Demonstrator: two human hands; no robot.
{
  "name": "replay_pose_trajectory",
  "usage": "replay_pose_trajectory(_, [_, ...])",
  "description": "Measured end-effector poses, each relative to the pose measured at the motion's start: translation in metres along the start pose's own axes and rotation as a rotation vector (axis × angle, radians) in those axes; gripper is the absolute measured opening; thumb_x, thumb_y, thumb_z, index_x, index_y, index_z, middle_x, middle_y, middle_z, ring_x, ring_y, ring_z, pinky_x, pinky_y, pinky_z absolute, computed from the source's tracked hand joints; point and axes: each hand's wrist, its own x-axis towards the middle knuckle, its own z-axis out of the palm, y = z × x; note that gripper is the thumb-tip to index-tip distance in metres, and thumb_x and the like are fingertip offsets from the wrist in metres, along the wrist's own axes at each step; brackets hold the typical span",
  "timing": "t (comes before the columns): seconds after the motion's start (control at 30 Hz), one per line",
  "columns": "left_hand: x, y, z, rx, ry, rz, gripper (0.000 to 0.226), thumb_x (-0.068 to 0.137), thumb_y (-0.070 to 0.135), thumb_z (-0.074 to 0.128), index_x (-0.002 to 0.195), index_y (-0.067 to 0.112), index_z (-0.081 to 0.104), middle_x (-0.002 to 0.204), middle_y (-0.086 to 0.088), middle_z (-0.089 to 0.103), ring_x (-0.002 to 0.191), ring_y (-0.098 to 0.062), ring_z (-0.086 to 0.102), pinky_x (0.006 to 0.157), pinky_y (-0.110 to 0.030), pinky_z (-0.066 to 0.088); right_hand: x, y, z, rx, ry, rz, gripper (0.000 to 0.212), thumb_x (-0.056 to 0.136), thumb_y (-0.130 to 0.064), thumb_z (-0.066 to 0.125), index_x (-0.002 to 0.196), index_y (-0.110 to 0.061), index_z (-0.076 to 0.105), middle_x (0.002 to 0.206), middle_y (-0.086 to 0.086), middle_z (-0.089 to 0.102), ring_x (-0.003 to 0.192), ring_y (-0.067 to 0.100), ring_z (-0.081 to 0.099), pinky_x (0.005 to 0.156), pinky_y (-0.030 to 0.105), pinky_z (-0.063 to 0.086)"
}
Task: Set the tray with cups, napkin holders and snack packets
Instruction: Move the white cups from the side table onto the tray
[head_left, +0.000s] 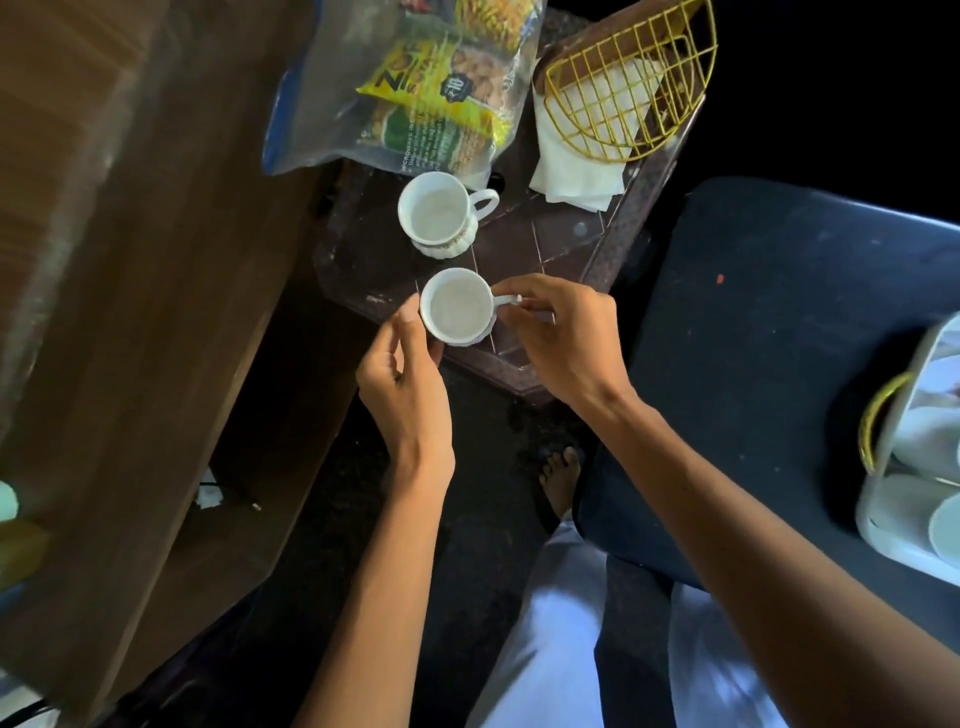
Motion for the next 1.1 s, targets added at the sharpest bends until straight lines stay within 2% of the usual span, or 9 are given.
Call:
replay_pose_trajectory(0.1, [-0.022, 0.002, 0.007, -0.029, -0.044, -0.006, 0.03, 0.104, 0.033, 0.052, 0.117, 0.02, 0.076, 0.114, 0.014, 0.076, 0.112, -0.002, 0.069, 0.094, -0.031, 0.059, -0.017, 0.01, -0.02, 0.024, 0.015, 0.017, 0.022, 0.088, -0.01, 0.073, 0.11, -0.016, 0.076, 0.093, -0.005, 0.074, 0.071, -0.013, 0.064, 0.063, 0.0, 0.045])
replay_pose_trajectory(0.2, [-0.05, 0.002, 0.017, -0.027, -0.108, -0.02, 0.028, 0.104, 0.036, 0.052, 0.114, 0.025, 0.076, 0.117, 0.009, 0.077, 0.115, -0.007, 0.069, 0.094, -0.031, 0.059, -0.04, 0.022, -0.046, 0.055, 0.07, 0.022, 0.021, 0.088, -0.013, 0.074, 0.109, -0.015, 0.076, 0.094, -0.005, 0.074, 0.082, -0.006, 0.066, 0.064, 0.002, 0.047])
replay_pose_trajectory(0.33, [-0.096, -0.003, 0.036, 0.014, -0.181, -0.04, 0.035, 0.105, 0.036, 0.049, 0.121, 0.017, 0.074, 0.121, 0.004, 0.076, 0.119, -0.012, 0.068, 0.097, -0.037, 0.059, -0.077, 0.041, -0.087, 0.125, 0.146, 0.047, 0.014, 0.088, -0.011, 0.074, 0.102, -0.013, 0.077, 0.091, -0.011, 0.073, 0.086, -0.01, 0.066, 0.07, 0.001, 0.046])
replay_pose_trajectory(0.53, [-0.184, -0.014, 0.08, -0.004, -0.314, -0.079, 0.034, 0.107, 0.028, 0.049, 0.122, 0.009, 0.073, 0.121, -0.001, 0.076, 0.118, -0.012, 0.069, 0.1, -0.04, 0.058, -0.141, 0.08, -0.167, 0.09, 0.252, 0.14, 0.008, 0.09, -0.015, 0.073, 0.096, -0.02, 0.075, 0.087, -0.019, 0.073, 0.085, -0.003, 0.069, 0.068, 0.005, 0.047])
replay_pose_trajectory(0.67, [-0.247, -0.023, 0.113, -0.023, -0.446, -0.086, 0.03, 0.106, 0.021, 0.051, 0.119, 0.005, 0.073, 0.117, 0.0, 0.078, 0.115, -0.008, 0.07, 0.101, -0.038, 0.057, -0.185, 0.109, -0.226, 0.083, 0.325, 0.19, 0.012, 0.09, -0.013, 0.071, 0.097, -0.023, 0.073, 0.089, -0.021, 0.072, 0.087, -0.009, 0.068, 0.071, 0.005, 0.047])
replay_pose_trajectory(0.77, [-0.289, -0.03, 0.135, 0.005, -0.554, -0.062, 0.033, 0.101, 0.032, 0.057, 0.119, 0.009, 0.074, 0.116, 0.004, 0.078, 0.116, -0.008, 0.07, 0.103, -0.042, 0.056, -0.218, 0.13, -0.271, 0.04, 0.373, 0.221, 0.016, 0.089, -0.012, 0.072, 0.098, -0.025, 0.071, 0.088, -0.025, 0.07, 0.088, -0.017, 0.065, 0.069, 0.001, 0.045])
replay_pose_trajectory(0.87, [-0.323, -0.04, 0.158, 0.038, -0.674, -0.056, 0.042, 0.095, 0.046, 0.056, 0.116, 0.016, 0.076, 0.114, 0.004, 0.078, 0.116, -0.012, 0.07, 0.103, -0.047, 0.054, -0.245, 0.153, -0.312, -0.047, 0.405, 0.231, 0.013, 0.088, -0.012, 0.072, 0.099, -0.019, 0.074, 0.087, -0.021, 0.071, 0.085, -0.022, 0.062, 0.069, -0.001, 0.043])
replay_pose_trajectory(0.97, [-0.35, -0.05, 0.182, 0.057, -0.75, -0.079, 0.033, 0.093, 0.05, 0.057, 0.105, 0.028, 0.079, 0.107, 0.007, 0.079, 0.111, -0.011, 0.071, 0.1, -0.048, 0.057, -0.263, 0.178, -0.345, -0.082, 0.427, 0.251, 0.012, 0.089, -0.011, 0.071, 0.098, -0.018, 0.074, 0.087, -0.015, 0.072, 0.083, -0.02, 0.063, 0.068, -0.001, 0.044])
replay_pose_trajectory(1.1, [-0.372, -0.061, 0.209, 0.06, -0.788, -0.146, 0.022, 0.102, 0.035, 0.058, 0.097, 0.03, 0.079, 0.103, 0.005, 0.08, 0.105, -0.009, 0.073, 0.094, -0.04, 0.061, -0.278, 0.211, -0.366, -0.035, 0.473, 0.295, 0.01, 0.09, -0.009, 0.07, 0.099, -0.015, 0.073, 0.091, -0.007, 0.074, 0.085, -0.007, 0.066, 0.068, 0.001, 0.044])
